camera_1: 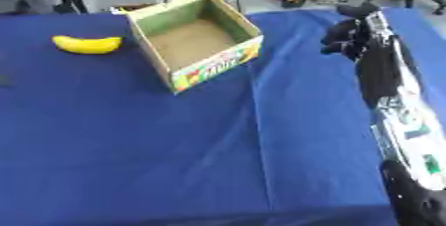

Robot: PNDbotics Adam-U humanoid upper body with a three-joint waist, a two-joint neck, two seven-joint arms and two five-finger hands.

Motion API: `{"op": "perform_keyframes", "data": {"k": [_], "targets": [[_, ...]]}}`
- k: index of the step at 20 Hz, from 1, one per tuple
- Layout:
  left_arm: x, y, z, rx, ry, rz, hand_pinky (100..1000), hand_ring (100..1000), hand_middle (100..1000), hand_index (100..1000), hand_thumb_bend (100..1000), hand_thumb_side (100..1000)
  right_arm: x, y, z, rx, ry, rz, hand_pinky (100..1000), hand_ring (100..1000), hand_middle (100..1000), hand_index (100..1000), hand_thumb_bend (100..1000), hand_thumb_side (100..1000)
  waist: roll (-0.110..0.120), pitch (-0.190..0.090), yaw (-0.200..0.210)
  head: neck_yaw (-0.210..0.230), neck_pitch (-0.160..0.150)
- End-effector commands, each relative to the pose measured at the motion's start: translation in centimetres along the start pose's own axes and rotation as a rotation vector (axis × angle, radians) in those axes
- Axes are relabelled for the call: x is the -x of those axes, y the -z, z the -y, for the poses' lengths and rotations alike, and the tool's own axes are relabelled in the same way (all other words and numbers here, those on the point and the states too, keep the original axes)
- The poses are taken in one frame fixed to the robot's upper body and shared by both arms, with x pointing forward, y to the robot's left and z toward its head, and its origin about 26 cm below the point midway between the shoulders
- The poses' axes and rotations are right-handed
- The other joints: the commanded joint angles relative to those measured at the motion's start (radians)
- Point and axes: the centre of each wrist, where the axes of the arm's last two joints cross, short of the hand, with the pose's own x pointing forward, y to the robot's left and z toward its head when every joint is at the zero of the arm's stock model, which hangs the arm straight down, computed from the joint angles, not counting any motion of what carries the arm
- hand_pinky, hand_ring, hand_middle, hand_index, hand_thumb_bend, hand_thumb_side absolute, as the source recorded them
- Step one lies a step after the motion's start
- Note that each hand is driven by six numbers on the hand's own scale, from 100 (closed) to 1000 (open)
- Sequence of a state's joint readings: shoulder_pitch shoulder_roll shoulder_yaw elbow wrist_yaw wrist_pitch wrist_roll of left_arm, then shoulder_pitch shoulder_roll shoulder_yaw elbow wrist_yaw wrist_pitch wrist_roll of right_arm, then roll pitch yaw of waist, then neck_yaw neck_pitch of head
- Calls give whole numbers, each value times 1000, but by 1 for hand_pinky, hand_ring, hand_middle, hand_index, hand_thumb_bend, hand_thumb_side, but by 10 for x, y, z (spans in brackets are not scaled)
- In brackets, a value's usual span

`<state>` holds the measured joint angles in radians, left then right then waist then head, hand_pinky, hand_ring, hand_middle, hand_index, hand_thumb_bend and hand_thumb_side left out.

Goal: Pick up objects on the table and place them in the box.

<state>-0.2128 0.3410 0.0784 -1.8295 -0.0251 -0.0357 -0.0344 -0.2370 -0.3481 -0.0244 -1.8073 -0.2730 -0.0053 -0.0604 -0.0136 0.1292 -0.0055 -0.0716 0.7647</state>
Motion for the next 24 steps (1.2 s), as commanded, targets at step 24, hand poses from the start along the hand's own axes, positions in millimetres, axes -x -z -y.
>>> {"op": "perform_keyframes", "data": {"k": [24], "targets": [[-9, 102, -150, 274, 872, -321, 693, 639, 655, 763, 553, 508, -14, 10, -3, -118, -59, 26, 553, 576, 524, 786, 100, 865, 56, -20, -123, 60, 5]]}}
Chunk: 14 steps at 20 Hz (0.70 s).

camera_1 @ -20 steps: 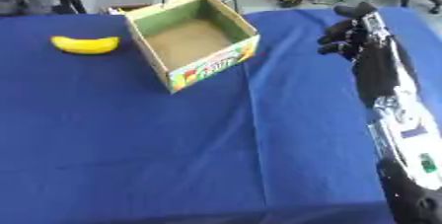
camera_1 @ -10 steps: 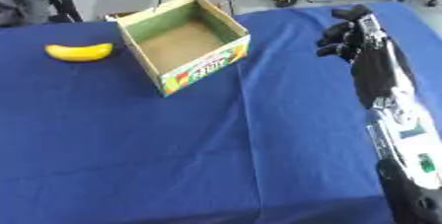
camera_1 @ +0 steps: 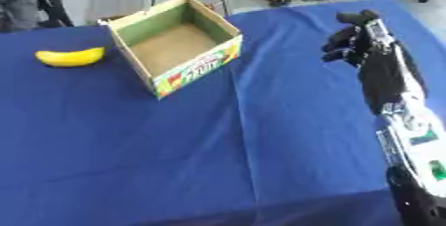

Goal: Pick up objects on the table and place them in the box.

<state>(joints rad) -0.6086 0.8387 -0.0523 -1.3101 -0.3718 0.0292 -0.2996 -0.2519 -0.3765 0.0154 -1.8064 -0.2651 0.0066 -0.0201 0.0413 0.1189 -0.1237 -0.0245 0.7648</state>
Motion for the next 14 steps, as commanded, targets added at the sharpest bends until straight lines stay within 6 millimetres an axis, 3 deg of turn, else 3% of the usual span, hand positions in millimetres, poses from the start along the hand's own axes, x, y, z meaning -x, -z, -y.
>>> {"op": "perform_keyframes", "data": {"k": [1, 9, 10, 14], "targets": [[15, 0, -18, -35, 74, -55, 697, 647, 654, 761, 539, 496, -13, 7, 3, -40, -37, 41, 553, 576, 524, 786, 100, 864, 5, -7, -16, 18, 5], [51, 10, -5, -72, 137, -142, 727, 694, 682, 775, 489, 443, -28, 18, 0, -99, -63, 85, 552, 576, 523, 786, 100, 869, 33, 31, -99, 62, 4], [55, 10, -3, -73, 144, -149, 729, 698, 685, 775, 486, 438, -29, 19, 0, -103, -65, 88, 552, 576, 523, 786, 100, 901, 35, 36, -107, 66, 4], [72, 11, 6, -70, 179, -187, 725, 689, 685, 777, 466, 411, -33, 21, -1, -114, -73, 101, 552, 575, 522, 786, 100, 876, 50, 59, -149, 87, -6]]}}
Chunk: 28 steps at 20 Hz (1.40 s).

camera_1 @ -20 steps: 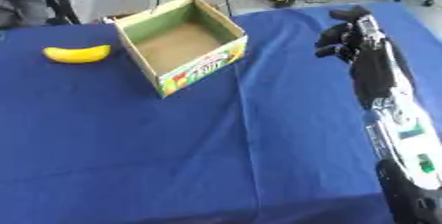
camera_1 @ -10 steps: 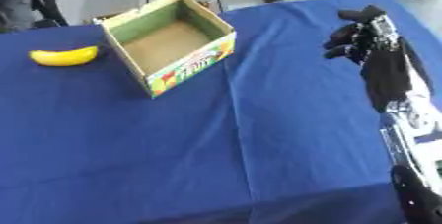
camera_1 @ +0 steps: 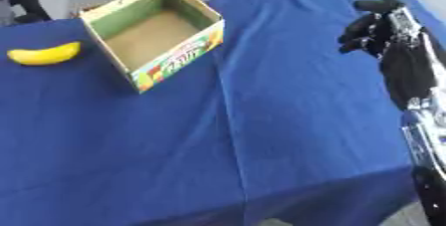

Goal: Pick up objects on the table and place them in the box.

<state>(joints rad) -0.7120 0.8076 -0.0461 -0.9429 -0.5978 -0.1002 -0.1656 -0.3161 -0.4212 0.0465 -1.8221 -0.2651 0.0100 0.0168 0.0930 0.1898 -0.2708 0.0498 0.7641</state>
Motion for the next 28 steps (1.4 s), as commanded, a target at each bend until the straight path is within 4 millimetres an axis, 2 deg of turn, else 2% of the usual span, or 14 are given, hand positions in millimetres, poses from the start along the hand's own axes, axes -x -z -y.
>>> {"op": "perform_keyframes", "data": {"k": [1, 5, 9, 16, 18, 19, 21, 28], "targets": [[15, 0, -10, -37, 45, -27, 724, 686, 682, 777, 452, 393, -13, 5, 4, -21, -37, 39, 552, 575, 521, 786, 100, 880, 2, -5, -10, 16, -6], [29, 0, 2, -31, 81, -50, 725, 685, 679, 776, 377, 338, -16, 7, 4, -26, -43, 48, 552, 575, 521, 786, 100, 886, 12, 17, -35, 32, -11], [31, 1, 9, -30, 126, -55, 726, 685, 679, 776, 295, 290, -19, 9, 4, -29, -48, 60, 552, 575, 521, 786, 100, 887, 16, 33, -48, 50, -22], [27, 5, 13, -8, 207, -40, 733, 692, 684, 780, 295, 283, -20, 10, 3, -36, -46, 66, 553, 576, 521, 787, 100, 892, 24, 49, -63, 95, -34], [26, 6, 13, 13, 230, -31, 740, 699, 689, 785, 303, 288, -20, 11, 3, -36, -47, 67, 553, 576, 521, 787, 100, 893, 26, 52, -67, 105, -37], [25, 6, 14, 25, 241, -28, 745, 703, 692, 788, 336, 298, -21, 11, 3, -36, -47, 68, 553, 576, 521, 787, 100, 893, 27, 53, -69, 108, -38], [25, 7, 14, 53, 257, -24, 752, 711, 700, 794, 328, 312, -21, 11, 3, -38, -47, 69, 553, 576, 521, 787, 100, 894, 29, 54, -73, 117, -39], [23, 8, 15, 78, 280, -32, 760, 718, 710, 799, 334, 319, -21, 11, 2, -45, -48, 68, 554, 576, 521, 787, 100, 898, 40, 59, -78, 173, -44]]}}
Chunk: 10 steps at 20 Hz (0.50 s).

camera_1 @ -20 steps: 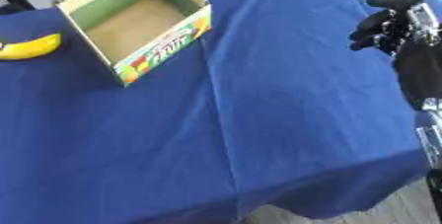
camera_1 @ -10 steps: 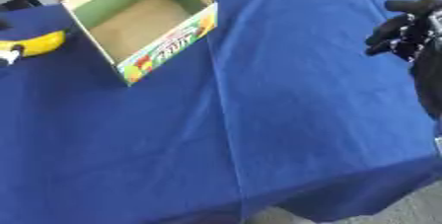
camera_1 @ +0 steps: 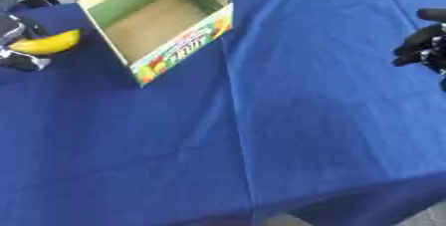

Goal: Pick up objects on the table and place them in the box.

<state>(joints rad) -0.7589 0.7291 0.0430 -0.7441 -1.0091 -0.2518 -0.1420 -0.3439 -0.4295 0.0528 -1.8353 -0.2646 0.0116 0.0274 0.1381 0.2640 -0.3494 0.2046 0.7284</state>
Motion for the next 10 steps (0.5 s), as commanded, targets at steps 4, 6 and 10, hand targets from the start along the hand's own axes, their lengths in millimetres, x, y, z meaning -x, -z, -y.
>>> {"op": "perform_keyframes", "data": {"k": [4, 6, 10], "targets": [[7, -2, -19, -38, 23, -28, 757, 714, 707, 798, 306, 317, -12, 5, 4, -22, -40, 33, 554, 576, 520, 787, 100, 899, 0, -11, -2, 40, -8], [7, -1, -16, -17, 21, -27, 752, 704, 697, 796, 299, 321, -12, 5, 4, -22, -41, 32, 554, 576, 520, 787, 100, 901, 3, -8, -4, 56, -7], [6, -1, -10, 52, 17, -24, 715, 669, 679, 785, 270, 326, -12, 5, 4, -25, -41, 33, 554, 577, 520, 787, 100, 902, 5, -4, -6, 70, -7]]}}
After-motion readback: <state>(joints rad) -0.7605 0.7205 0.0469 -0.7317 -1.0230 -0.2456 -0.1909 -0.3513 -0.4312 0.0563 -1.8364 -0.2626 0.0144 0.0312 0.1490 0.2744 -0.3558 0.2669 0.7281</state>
